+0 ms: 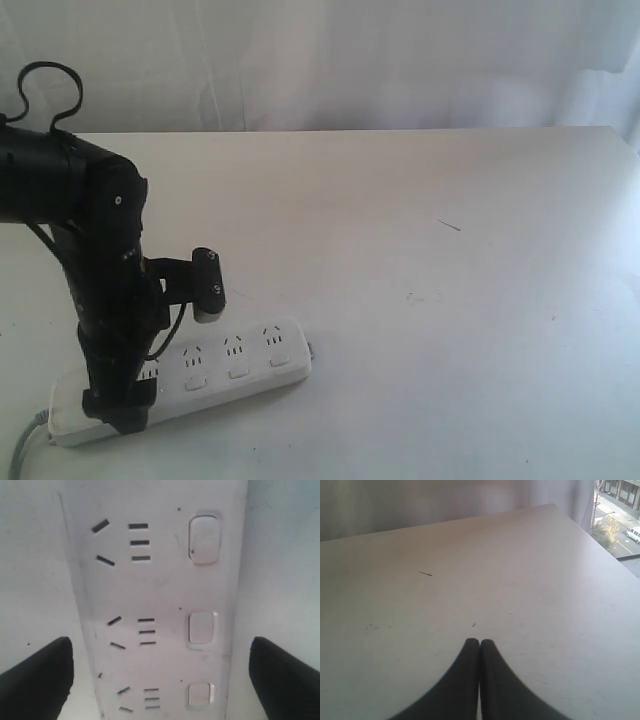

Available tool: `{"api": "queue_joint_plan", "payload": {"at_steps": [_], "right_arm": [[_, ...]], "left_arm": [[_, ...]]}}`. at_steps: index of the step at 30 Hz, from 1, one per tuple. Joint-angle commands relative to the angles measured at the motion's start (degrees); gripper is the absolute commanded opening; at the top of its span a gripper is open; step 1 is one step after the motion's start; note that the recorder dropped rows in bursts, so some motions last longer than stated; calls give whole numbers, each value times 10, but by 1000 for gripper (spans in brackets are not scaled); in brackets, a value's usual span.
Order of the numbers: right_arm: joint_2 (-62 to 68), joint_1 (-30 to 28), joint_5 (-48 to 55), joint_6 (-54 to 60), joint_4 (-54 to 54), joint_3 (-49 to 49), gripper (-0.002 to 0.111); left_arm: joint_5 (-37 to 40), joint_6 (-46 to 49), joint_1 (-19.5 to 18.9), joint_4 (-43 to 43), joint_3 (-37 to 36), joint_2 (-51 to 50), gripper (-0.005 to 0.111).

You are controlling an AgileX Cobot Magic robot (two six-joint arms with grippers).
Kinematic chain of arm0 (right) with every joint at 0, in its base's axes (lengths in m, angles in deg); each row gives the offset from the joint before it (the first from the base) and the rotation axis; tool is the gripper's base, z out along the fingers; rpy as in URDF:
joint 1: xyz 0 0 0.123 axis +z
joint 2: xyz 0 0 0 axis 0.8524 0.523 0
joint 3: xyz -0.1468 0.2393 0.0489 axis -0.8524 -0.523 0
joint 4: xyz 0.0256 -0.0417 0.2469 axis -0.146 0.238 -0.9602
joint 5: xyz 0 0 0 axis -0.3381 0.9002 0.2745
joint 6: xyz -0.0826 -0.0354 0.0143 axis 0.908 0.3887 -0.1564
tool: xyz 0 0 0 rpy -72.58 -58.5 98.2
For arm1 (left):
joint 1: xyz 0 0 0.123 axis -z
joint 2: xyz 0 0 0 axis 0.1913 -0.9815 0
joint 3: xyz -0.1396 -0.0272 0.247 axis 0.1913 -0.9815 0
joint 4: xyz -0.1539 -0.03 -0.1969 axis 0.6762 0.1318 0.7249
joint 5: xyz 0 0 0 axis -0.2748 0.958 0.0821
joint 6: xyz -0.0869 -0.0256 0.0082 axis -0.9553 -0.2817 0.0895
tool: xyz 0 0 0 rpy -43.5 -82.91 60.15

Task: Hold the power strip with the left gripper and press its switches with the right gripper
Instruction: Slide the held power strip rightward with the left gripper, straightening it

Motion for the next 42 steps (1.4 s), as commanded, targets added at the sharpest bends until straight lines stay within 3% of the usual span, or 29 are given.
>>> {"api": "queue_joint_plan", "payload": {"at_steps": [1,11,23,29,34,42], "right_arm": [[-3,0,-4,0,1,-1,0],[-3,0,-4,0,1,-1,0],[-3,0,-4,0,1,-1,0],[-3,0,-4,0,1,-1,0],[-3,0,-4,0,1,-1,0],[-3,0,-4,0,1,-1,0]], "left_arm": [[-10,1,-3,9,-1,-15,94],[-22,-1,-11,10,-2,-28,94],[25,-27,-13,-11,-2,-28,94],[13,-44,-57,5,-11,-25,94],[-25,24,-80,70,-28,-9,94],[-29,104,-79,75,-49,10,94]]}}
